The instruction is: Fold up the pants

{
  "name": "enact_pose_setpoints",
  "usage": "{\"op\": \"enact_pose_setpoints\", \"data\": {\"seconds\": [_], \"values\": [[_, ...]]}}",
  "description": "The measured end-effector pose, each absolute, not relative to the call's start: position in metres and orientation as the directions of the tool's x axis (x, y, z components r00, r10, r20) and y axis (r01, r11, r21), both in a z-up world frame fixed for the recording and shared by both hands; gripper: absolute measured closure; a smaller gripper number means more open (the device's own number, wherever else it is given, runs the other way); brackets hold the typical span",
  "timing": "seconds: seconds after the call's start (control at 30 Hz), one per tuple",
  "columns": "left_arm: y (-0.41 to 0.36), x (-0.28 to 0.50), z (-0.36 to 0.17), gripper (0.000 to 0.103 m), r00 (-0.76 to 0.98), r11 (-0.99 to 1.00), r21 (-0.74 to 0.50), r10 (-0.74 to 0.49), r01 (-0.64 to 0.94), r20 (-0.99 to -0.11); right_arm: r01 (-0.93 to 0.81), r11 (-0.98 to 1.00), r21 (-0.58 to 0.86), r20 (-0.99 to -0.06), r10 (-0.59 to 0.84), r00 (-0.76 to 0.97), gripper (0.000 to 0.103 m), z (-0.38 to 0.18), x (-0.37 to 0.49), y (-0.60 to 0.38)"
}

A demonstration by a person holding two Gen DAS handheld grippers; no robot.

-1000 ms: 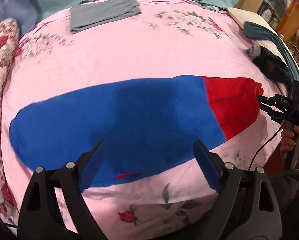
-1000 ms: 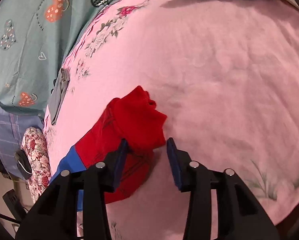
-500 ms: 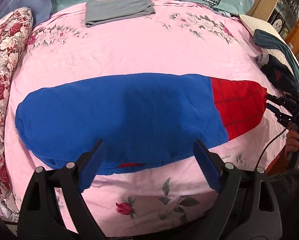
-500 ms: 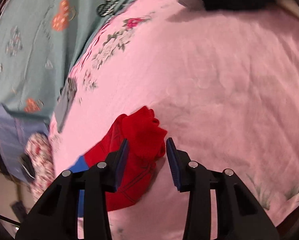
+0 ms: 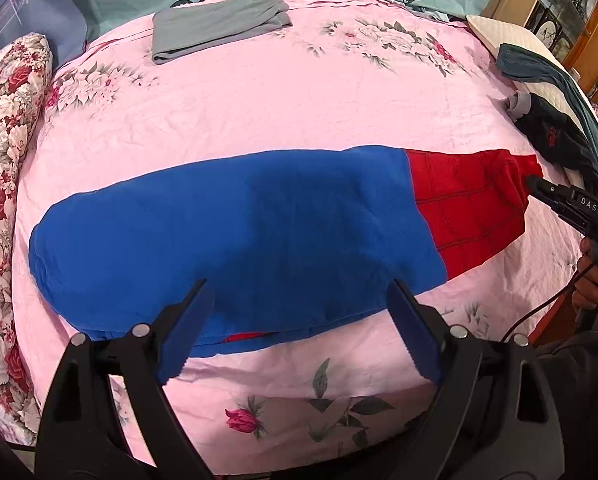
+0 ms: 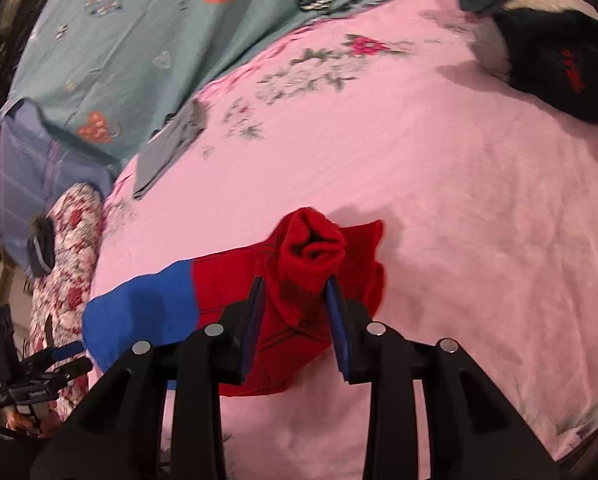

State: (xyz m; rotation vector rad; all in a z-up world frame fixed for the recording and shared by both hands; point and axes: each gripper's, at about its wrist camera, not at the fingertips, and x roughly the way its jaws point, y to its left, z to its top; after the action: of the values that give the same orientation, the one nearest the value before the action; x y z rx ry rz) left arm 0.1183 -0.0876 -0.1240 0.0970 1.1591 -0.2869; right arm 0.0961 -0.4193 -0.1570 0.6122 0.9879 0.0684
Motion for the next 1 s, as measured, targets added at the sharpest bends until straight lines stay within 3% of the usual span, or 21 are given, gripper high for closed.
{"op": "enact_pose_setpoints", "data": {"seconds": [0.13,0.37,0.4,0.43,0.53,0.67,0.77,0.87,1.0], "values": [[-0.090,0.119,-0.123,0.014,0.368,0.958,-0.061,-0.166,0.280,-0.915,0.306,0.789,0.534,-0.782,0.322,0.533,0.064,-0.179,0.092,-0.441],[-0.086,0.115,-0.125,0.014,0.366,0.961,-0.049,-0.150,0.272,-0.918,0.303,0.717,0.628,-0.742,0.433,0.512,0.063,-0.200,0.109,-0.428],[-0.085,0.114,-0.126,0.014,0.364,0.962,-0.048,-0.147,0.267,-0.920,0.296,0.714,0.635,-0.737,0.446,0.508,0.068,-0.200,0.111,-0.426],[-0.084,0.114,-0.127,0.014,0.361,0.964,-0.050,-0.145,0.261,-0.921,0.287,0.702,0.651,-0.725,0.465,0.509,0.085,-0.199,0.112,-0.425],[-0.079,0.113,-0.132,0.014,0.356,0.969,-0.066,-0.150,0.239,-0.922,0.277,0.716,0.641,-0.729,0.454,0.513,0.091,-0.184,0.111,-0.427],[-0.070,0.115,-0.137,0.014,0.361,0.975,-0.063,-0.138,0.212,-0.922,0.258,0.689,0.677,-0.673,0.439,0.596,0.092,-0.144,0.093,-0.453],[-0.060,0.115,-0.146,0.013,0.356,0.981,-0.056,-0.120,0.185,-0.927,0.313,0.731,0.607,-0.740,0.376,0.558,0.095,-0.152,0.083,-0.467],[-0.041,0.118,-0.155,0.014,0.339,0.988,-0.035,-0.084,0.148,-0.937,0.445,0.769,0.459,-0.865,0.273,0.420,0.095,-0.182,0.078,-0.474],[0.017,0.111,-0.139,0.013,0.406,0.995,0.057,0.018,0.086,-0.914,0.457,0.763,0.458,-0.846,0.215,0.489,0.081,-0.141,0.068,-0.468]]}}
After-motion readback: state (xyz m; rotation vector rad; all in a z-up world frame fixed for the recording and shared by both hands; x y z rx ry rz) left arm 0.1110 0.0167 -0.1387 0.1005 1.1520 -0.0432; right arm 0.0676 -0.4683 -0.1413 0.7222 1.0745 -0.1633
